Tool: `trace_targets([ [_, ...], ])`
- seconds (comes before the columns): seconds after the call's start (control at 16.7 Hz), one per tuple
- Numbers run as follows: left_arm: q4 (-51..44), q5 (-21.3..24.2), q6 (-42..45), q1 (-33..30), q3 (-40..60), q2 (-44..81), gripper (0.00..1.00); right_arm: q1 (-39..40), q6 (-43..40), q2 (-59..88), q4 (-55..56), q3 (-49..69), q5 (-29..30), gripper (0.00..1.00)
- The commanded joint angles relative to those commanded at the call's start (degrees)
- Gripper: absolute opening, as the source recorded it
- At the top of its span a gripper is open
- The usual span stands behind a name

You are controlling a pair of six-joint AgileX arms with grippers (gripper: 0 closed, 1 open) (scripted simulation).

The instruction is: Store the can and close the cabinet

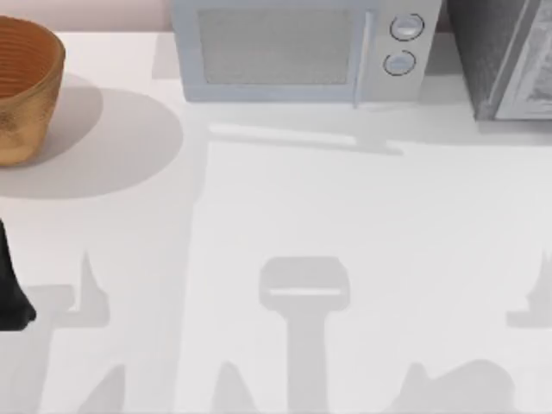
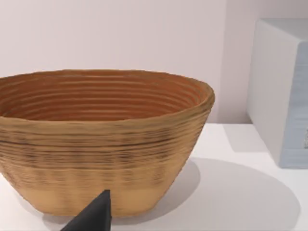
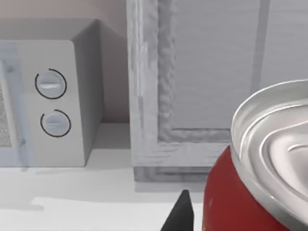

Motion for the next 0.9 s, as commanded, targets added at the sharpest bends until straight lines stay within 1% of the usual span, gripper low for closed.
trace_targets([
  [0.24,0.0,0.0,0.0,0.0,0.0,0.0,1.00,0.4,0.1,1.6,-0.3,1.9,0.2,0.00],
  [0.42,0.0,0.0,0.0,0.0,0.0,0.0,1.00,1.1,0.2,6.7,-2.0,8.7,1.0,0.00],
  [0.66,0.0,0.0,0.0,0.0,0.0,0.0,1.00,2.6,0.3,18.1,-5.6,23.7,2.7,0.00],
  [0.9,0.0,0.0,0.0,0.0,0.0,0.0,1.00,4.6,0.5,32.6,-10.2,42.7,4.8,0.00],
])
